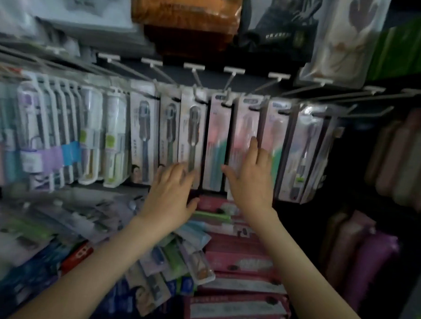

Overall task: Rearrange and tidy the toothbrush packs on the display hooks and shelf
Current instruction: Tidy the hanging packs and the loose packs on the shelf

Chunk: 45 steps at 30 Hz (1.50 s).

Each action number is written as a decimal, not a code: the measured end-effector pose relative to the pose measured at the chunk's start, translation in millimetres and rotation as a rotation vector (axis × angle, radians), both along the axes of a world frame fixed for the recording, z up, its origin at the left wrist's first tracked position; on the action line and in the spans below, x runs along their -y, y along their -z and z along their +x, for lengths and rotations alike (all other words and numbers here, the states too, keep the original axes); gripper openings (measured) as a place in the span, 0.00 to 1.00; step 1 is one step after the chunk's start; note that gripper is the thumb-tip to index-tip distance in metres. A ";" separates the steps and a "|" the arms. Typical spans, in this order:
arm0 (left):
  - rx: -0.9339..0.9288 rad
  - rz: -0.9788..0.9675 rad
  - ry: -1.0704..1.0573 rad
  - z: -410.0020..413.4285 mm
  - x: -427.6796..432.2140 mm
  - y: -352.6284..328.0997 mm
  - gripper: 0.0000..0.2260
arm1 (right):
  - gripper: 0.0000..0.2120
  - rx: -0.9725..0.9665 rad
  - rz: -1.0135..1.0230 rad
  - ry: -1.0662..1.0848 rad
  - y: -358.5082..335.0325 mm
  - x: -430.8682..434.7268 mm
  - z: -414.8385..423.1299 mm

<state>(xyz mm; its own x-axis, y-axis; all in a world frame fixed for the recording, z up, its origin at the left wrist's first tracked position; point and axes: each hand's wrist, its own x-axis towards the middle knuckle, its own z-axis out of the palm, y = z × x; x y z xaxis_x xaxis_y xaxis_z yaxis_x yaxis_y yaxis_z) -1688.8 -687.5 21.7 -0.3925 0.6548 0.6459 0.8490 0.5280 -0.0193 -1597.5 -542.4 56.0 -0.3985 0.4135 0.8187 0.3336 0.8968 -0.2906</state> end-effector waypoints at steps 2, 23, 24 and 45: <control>0.081 -0.062 -0.022 3.9 22.7 13.2 0.26 | 0.32 0.026 0.075 -0.158 30.3 14.7 3.0; 0.382 -0.110 -0.060 5.3 92.3 66.4 0.19 | 0.26 0.618 -0.584 -0.337 101.7 38.7 -27.2; 0.392 -0.155 -0.085 5.4 92.1 65.4 0.21 | 0.26 0.587 -0.618 -0.349 99.9 41.4 -23.3; 0.815 0.589 0.527 42.9 33.3 -28.0 0.10 | 0.39 0.123 -0.160 -0.390 29.5 71.0 60.7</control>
<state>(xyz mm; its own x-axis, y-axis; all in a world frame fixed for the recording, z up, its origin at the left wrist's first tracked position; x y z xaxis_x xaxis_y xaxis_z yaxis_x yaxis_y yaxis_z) -1645.9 -720.8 49.6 -0.6021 0.5419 0.5864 0.6143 -0.1547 0.7738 -1536.8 -613.4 26.6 -0.6407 0.3301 0.6932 0.0197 0.9096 -0.4150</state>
